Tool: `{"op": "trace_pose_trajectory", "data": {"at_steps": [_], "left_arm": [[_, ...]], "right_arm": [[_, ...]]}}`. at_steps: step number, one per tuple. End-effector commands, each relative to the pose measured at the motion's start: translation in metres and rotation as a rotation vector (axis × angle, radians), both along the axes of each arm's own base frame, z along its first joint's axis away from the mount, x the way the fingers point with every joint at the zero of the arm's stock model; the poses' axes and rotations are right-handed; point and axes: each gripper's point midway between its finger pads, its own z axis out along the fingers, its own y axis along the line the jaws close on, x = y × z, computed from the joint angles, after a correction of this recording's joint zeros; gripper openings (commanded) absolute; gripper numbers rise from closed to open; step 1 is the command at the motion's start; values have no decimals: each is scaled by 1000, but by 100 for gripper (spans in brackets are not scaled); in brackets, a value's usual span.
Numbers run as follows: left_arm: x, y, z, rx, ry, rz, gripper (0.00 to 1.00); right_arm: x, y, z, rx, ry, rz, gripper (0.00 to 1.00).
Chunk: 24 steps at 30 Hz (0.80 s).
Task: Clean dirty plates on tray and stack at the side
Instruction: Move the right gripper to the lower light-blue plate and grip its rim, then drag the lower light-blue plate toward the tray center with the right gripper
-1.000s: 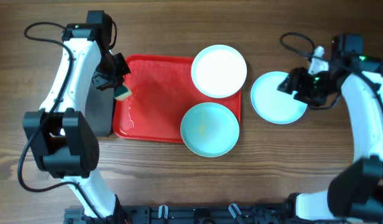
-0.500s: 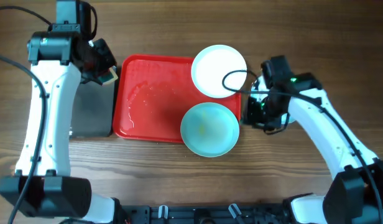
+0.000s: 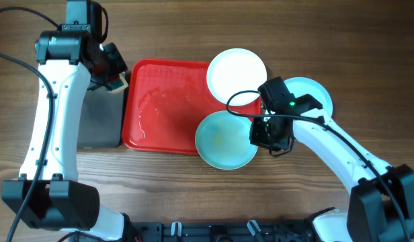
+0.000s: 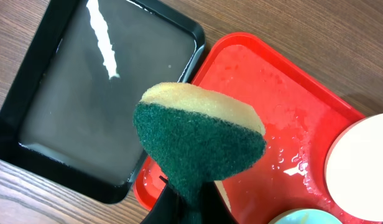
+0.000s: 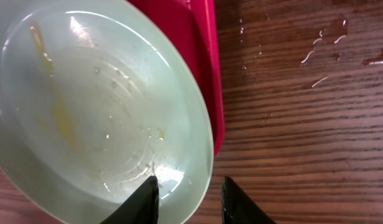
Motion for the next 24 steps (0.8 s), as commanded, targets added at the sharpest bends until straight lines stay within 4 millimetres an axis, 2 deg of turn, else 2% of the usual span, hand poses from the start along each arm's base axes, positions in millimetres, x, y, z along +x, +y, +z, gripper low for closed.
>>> {"op": "trace_pose_trajectory", "data": {"at_steps": [1,5,11,17,19,21,24], "left_arm": [[1,1,-2,9,4,12,4],[1,1,-2,9,4,12,4],[1,1,-2,9,5,12,4],[1,1,-2,9,5,11,4],[1,1,-2,9,5,11,4],[1,1,-2,9,5,11,4],[1,1,-2,9,5,11,4]], "right_arm": [[-3,-5,-16,-48,41,-22,32],[-7,-7,-27,-65,81,1,30],[-5,-5,-29,-63,76,3,25],[-7,7,-32,-61,63,47,21],[-9,12,-34,-62,64,67,16],[-11,15,-34,-63,64,81,4],[-9,18,-33,-56,54,88,4]]}}
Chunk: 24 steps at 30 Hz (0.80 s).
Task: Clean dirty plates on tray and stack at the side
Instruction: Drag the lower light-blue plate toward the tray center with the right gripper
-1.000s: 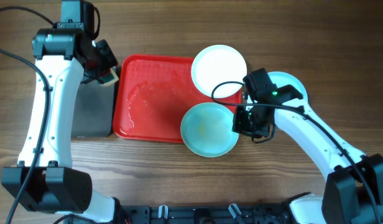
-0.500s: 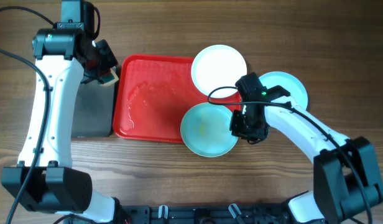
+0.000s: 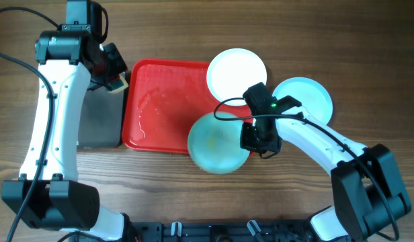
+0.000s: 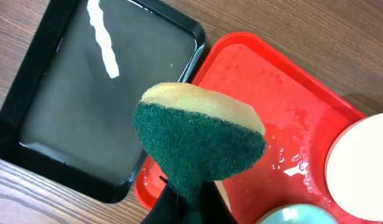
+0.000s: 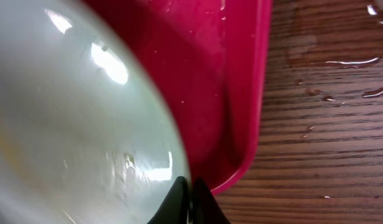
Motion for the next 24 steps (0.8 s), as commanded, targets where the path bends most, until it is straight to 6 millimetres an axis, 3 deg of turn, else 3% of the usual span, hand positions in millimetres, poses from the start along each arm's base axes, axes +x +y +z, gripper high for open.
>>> {"op": "trace_pose_trajectory", "data": {"at_steps": [1,9,16,24], "left_arm": [[1,1,-2,9,3,11,4],[1,1,-2,9,2,11,4],[1,1,-2,9,2,11,4],[1,1,-2,9,2,11,4]], "right_arm": [[3,2,-2,-7,-7,14,4],[54,64,22,169,-260,105,4],[86,104,24,134,-492,127,5],[111,133,14,106,-478,200,4]]}}
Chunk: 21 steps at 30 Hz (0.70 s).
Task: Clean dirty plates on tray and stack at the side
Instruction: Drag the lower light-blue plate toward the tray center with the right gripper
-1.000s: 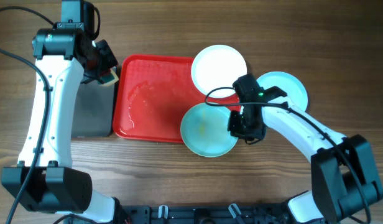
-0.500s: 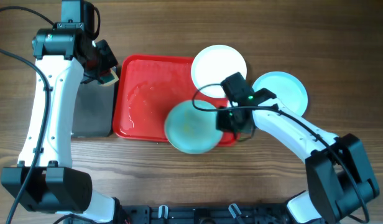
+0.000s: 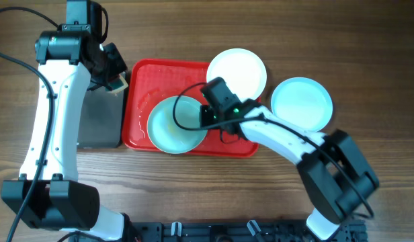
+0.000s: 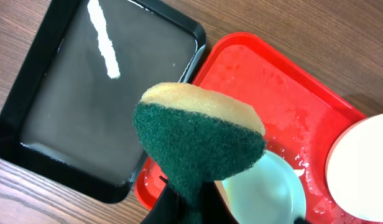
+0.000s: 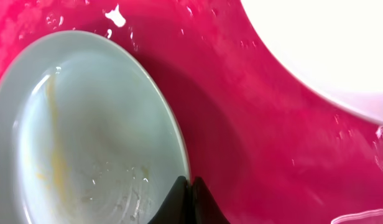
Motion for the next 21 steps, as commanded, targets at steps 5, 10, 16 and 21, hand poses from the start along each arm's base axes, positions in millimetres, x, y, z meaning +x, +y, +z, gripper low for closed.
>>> {"op": "trace_pose_trajectory", "data": {"at_steps": [5,10,16,21], "left_arm": [[1,0,-2,6,2,9,4],[1,0,-2,6,3,9,4],[1,-2,-2,-7,3,6,4],[2,-11,-6,-71,12,41,4]], "right_arm": [[35,21,10,-31,-29,9,5],[39,24,10,-18,-44,11,25],[31,18,5,-58,-19,47,39],[40,21,6,-64,-72,109,39]]}}
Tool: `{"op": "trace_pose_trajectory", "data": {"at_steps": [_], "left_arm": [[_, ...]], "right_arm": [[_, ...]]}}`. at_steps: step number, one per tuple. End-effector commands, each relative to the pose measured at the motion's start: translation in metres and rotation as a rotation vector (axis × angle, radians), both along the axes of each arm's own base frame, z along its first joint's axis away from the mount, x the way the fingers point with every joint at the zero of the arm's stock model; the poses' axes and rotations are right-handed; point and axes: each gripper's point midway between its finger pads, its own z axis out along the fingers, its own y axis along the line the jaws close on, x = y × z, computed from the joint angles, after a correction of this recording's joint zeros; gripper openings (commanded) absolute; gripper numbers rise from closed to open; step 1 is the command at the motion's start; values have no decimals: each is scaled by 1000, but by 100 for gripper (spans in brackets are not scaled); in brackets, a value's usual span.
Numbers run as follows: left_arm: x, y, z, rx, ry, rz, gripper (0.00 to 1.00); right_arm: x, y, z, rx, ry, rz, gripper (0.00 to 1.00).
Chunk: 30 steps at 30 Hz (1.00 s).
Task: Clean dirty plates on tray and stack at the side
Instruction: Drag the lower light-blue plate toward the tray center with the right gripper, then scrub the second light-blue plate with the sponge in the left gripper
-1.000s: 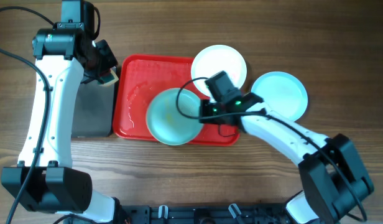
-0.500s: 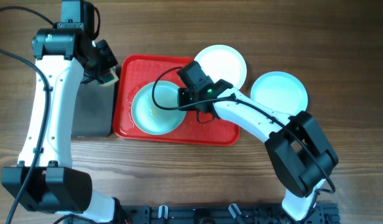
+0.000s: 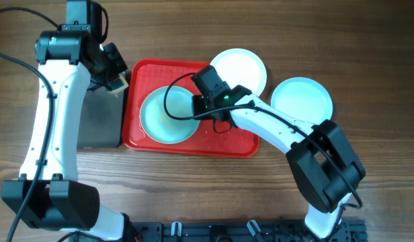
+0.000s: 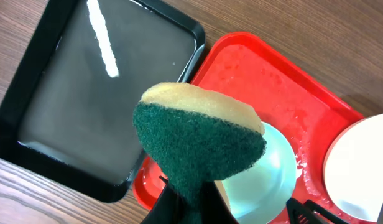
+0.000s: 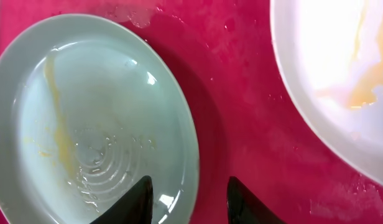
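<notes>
A pale green plate [image 3: 167, 115] smeared with yellow lies flat in the red tray [image 3: 240, 142], towards its left half; the smear shows on the plate [image 5: 92, 124] in the right wrist view. My right gripper [image 3: 199, 104] [image 5: 188, 202] is open, its fingers either side of the plate's right rim. A white dirty plate [image 3: 238, 72] [image 5: 341, 81] rests on the tray's far right corner. Left gripper [image 3: 114, 79] [image 4: 186, 208] hovers over the tray's left edge, shut on a yellow-and-green sponge [image 4: 198, 146].
A black water basin [image 4: 98, 87] sits left of the tray. A clean light blue plate [image 3: 302, 102] lies on the wooden table to the right of the tray. Water drops glisten on the tray floor.
My right gripper has let go of the green plate and now stands open around its rim. The plate sits slightly further left in the tray. The left arm has not moved.
The green plate hung over the tray's front right edge with my right gripper open at its rim. Then the gripper was shut on the rim, and the plate shifted left. Then it was inside the tray. Now it lies released there. The sponge stayed held throughout.
</notes>
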Motion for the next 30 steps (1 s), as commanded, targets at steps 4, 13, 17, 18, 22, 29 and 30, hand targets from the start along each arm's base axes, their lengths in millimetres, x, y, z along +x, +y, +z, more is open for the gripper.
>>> {"op": "trace_pose_trajectory", "data": {"at_steps": [4,13,17,18,22,29,30], "left_arm": [[1,-19,-20,-121,53,96,4],[1,-42,-66,-119,111,54,4],[0,-60,-82,-96,112,-61,4],[-1,-61,-85,-93,116,-66,4],[-8,-60,-94,-88,140,-66,4],[-19,-61,-114,-80,181,-87,4],[-19,-63,-120,-79,177,-95,4]], "right_arm": [[14,2,-17,-47,-51,88,37],[17,7,-27,-50,-64,131,25],[16,9,-33,-41,-53,136,17],[16,9,-34,-42,-50,136,15],[15,8,-39,-21,-23,138,9],[15,3,-37,84,65,120,4],[15,3,-37,93,73,120,4]]}}
